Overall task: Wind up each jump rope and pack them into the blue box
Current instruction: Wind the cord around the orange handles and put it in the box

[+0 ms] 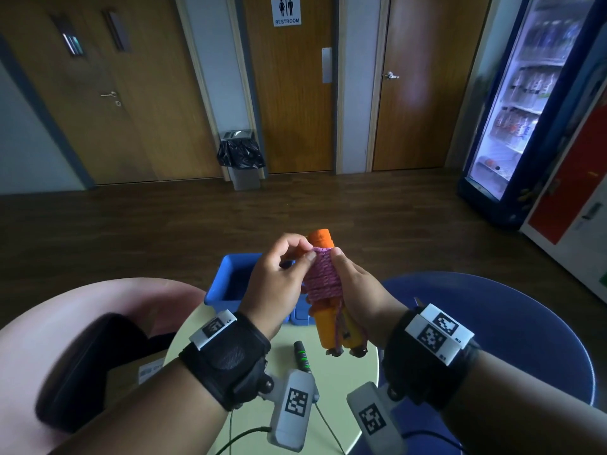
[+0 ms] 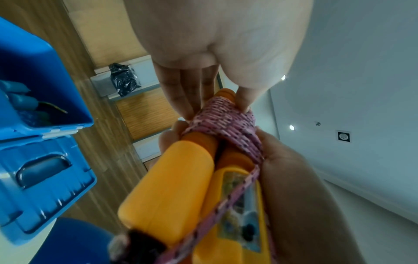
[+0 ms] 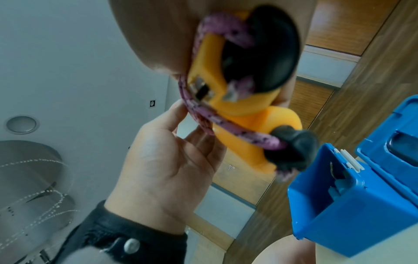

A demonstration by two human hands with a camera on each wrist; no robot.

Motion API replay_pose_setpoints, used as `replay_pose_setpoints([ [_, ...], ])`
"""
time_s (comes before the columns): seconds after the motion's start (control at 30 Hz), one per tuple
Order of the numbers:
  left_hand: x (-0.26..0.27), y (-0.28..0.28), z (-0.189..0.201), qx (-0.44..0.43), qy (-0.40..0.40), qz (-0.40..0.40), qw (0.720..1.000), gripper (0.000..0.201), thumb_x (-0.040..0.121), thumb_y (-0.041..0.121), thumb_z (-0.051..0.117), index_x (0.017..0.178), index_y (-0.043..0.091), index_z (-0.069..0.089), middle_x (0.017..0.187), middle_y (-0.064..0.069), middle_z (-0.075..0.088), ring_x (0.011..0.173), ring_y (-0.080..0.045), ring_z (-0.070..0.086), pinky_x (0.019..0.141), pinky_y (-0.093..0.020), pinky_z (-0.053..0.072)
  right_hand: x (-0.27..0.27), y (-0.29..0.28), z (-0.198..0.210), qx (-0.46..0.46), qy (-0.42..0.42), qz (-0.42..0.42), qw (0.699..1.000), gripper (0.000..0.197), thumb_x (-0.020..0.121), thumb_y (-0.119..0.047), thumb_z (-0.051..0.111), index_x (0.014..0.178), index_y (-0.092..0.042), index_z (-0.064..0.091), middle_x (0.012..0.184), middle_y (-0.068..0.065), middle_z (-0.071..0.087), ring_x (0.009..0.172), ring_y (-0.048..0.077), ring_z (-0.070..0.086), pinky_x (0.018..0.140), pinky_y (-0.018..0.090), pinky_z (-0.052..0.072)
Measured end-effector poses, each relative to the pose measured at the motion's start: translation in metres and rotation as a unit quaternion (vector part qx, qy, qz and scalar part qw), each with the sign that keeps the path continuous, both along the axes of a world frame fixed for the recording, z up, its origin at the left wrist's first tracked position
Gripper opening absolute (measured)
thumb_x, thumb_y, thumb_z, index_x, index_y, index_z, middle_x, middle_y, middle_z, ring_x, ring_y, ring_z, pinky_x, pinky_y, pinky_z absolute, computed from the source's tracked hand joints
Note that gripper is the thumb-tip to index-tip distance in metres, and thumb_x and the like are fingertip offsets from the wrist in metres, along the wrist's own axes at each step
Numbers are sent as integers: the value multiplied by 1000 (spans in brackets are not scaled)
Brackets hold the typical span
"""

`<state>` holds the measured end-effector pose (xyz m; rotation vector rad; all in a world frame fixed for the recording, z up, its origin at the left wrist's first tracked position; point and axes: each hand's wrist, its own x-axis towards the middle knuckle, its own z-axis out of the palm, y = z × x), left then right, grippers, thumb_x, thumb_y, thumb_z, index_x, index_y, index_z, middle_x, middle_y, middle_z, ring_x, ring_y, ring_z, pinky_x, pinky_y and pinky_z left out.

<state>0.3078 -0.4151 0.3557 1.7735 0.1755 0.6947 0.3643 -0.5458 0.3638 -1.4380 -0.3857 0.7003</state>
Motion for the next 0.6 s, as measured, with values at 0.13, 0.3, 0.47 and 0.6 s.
replay_pose_setpoints([
  [0.13, -1, 1, -3, 70, -26, 16, 997, 3, 89, 24, 62, 87, 23, 63, 83, 3, 66, 76, -19, 62, 67, -33, 52, 0, 3, -5, -6, -22, -21, 1000, 43, 106, -47, 30, 120, -17, 58, 92, 19, 72, 72, 26, 68, 75, 49, 59],
  [0.3, -2, -3, -12, 101, -13, 49, 994, 3, 96, 29, 60, 95, 30, 64, 85, 7, 69, 77, -12, 66, 67, -29, 55, -2, 7, -10, -17, -59, -40, 997, 42, 104, -53, 31, 116, -26, 61, 98, 7, 73, 90, 23, 72, 89, 52, 57],
  [0.47, 4, -11, -13, 85, -15, 45, 995, 11, 92, 39, 55, 96, 30, 60, 88, 6, 68, 82, -15, 65, 74, -39, 56, 0, 11, -5, -27, -89, -57, 994, 51, 94, -64, 31, 108, -27, 63, 101, 8, 72, 92, 24, 72, 87, 53, 57],
  [0.6, 10, -14, -10, 92, -12, 28, 995, 15, 91, 42, 51, 93, 28, 58, 84, 2, 64, 82, -21, 62, 73, -44, 54, 6, 10, -5, -35, -81, -57, 994, 49, 99, -62, 31, 111, -27, 65, 103, 4, 73, 95, 19, 72, 90, 51, 56],
])
